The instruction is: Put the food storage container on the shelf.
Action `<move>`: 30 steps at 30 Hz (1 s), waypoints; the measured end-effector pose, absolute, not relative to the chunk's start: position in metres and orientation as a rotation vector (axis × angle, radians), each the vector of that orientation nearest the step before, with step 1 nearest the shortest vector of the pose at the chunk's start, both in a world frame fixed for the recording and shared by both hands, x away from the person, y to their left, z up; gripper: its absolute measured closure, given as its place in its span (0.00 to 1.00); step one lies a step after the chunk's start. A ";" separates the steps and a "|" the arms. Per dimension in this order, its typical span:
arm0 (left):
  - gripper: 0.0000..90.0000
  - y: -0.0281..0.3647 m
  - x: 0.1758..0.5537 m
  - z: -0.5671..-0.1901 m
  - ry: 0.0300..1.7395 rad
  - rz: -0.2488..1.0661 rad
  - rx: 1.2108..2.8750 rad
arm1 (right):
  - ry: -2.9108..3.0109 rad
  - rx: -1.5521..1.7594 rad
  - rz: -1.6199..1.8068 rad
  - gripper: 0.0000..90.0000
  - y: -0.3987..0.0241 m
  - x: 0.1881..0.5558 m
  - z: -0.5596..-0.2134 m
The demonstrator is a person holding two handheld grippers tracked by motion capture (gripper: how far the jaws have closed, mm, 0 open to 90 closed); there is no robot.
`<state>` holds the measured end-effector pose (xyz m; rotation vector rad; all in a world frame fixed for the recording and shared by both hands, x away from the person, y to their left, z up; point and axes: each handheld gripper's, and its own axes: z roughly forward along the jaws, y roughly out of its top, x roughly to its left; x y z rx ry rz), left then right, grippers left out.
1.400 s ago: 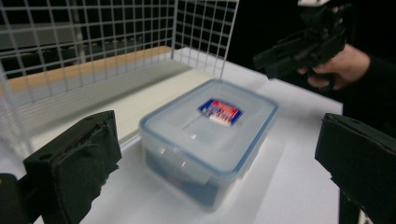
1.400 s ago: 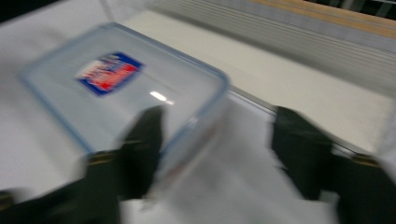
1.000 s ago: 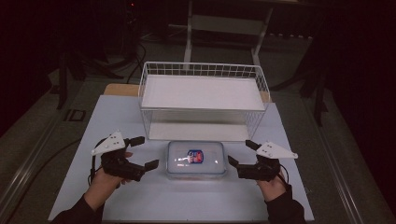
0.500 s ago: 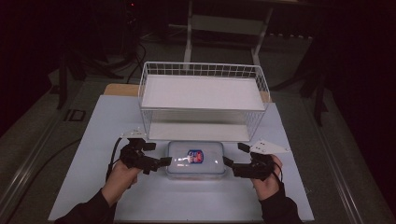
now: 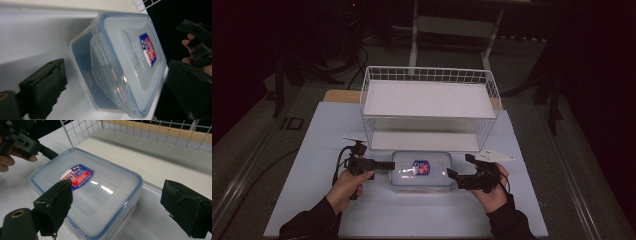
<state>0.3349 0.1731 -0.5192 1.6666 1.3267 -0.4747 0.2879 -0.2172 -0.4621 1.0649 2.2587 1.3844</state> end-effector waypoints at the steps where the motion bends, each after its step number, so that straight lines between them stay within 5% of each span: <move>1: 0.14 0.173 0.337 -0.522 1.338 -0.498 1.663 | 2.266 1.067 1.385 0.12 -0.217 0.289 -0.463; 12: 0.56 0.175 0.343 -0.538 1.277 -0.683 1.620 | 2.287 1.081 1.402 0.14 -0.218 0.288 -0.465; 30: 0.62 0.176 0.327 -0.527 1.139 -0.592 1.692 | 2.425 1.345 1.484 0.17 -0.229 0.313 -0.485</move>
